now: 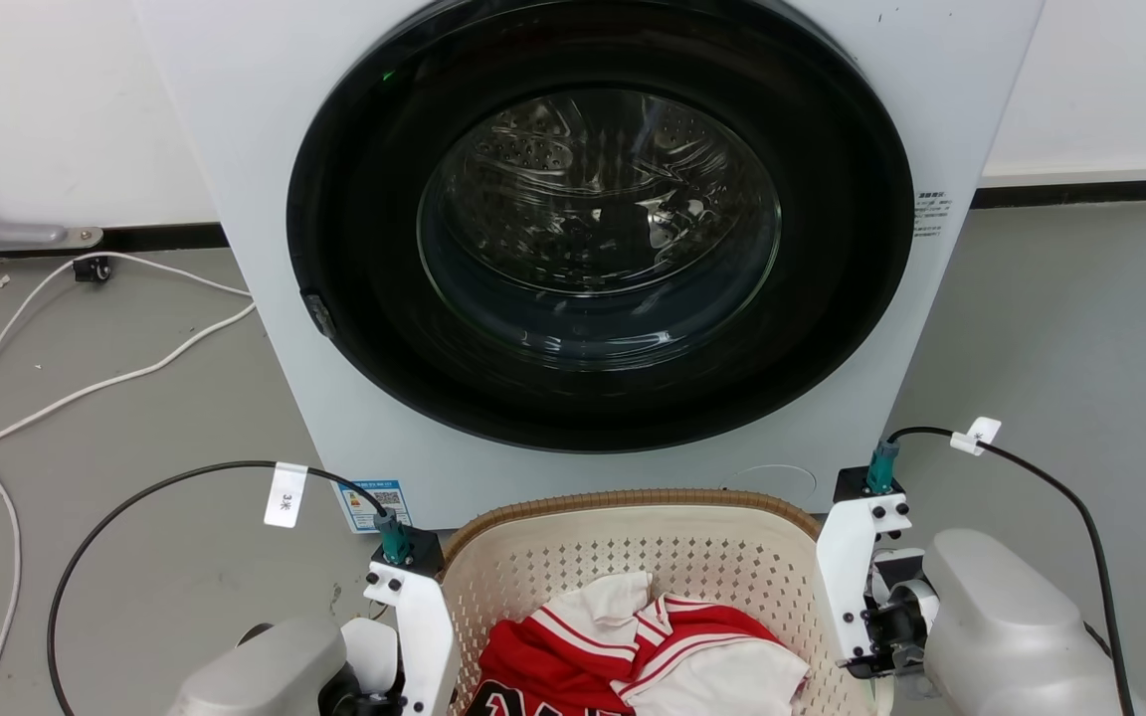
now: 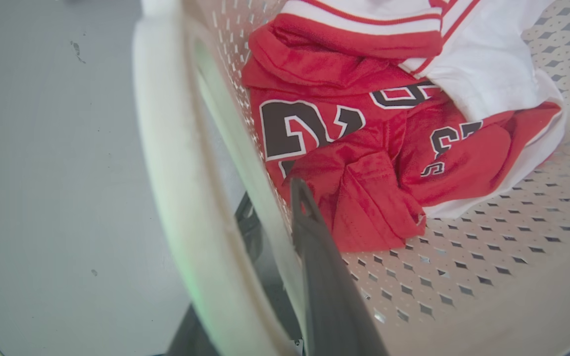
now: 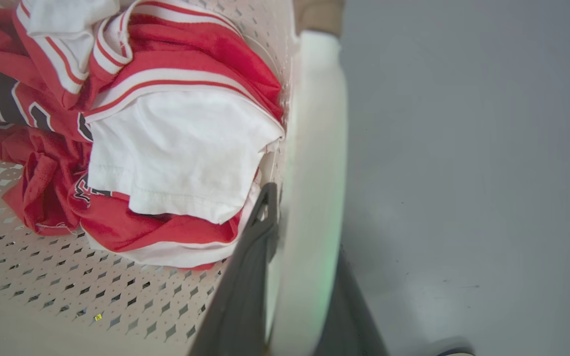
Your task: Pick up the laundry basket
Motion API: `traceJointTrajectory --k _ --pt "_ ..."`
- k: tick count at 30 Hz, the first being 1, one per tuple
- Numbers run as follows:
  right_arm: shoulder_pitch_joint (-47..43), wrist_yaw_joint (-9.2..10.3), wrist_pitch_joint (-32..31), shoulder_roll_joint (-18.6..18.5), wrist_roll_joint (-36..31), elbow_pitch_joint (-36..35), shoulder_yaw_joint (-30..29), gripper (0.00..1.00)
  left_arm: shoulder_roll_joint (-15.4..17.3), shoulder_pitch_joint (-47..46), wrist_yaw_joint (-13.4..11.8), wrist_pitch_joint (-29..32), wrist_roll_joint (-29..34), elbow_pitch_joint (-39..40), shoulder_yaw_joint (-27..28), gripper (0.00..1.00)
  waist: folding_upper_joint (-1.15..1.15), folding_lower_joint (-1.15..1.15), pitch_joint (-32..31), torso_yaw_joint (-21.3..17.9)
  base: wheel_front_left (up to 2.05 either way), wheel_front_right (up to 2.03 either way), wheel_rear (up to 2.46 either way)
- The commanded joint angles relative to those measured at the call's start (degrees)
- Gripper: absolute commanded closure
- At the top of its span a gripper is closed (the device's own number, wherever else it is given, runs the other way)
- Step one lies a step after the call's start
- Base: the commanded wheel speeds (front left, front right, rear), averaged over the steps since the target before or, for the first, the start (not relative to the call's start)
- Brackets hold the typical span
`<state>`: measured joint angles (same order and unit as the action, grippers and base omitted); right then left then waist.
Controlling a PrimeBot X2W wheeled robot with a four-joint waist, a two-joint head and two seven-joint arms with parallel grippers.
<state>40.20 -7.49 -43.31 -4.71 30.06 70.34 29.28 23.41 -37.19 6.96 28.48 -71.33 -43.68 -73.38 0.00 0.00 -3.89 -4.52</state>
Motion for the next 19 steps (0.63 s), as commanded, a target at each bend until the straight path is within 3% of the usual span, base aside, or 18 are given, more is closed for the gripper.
traceJointTrajectory --k 1,19 --pt "0.6 0.0 0.4 -1.3 -0.3 0.4 0.5 1.0 0.5 -0.4 0.9 0.1 0.0 0.1 0.0 1.0 0.0 0.0 0.0 0.0 0.0 0.0 0.0" --pt "1.3 0.0 0.7 -1.4 0.7 1.1 1.9 1.0 0.3 -0.3 0.9 -0.2 0.5 -0.4 0.0 1.0 0.0 0.0 0.2 -0.1 0.0 0.0 0.0"
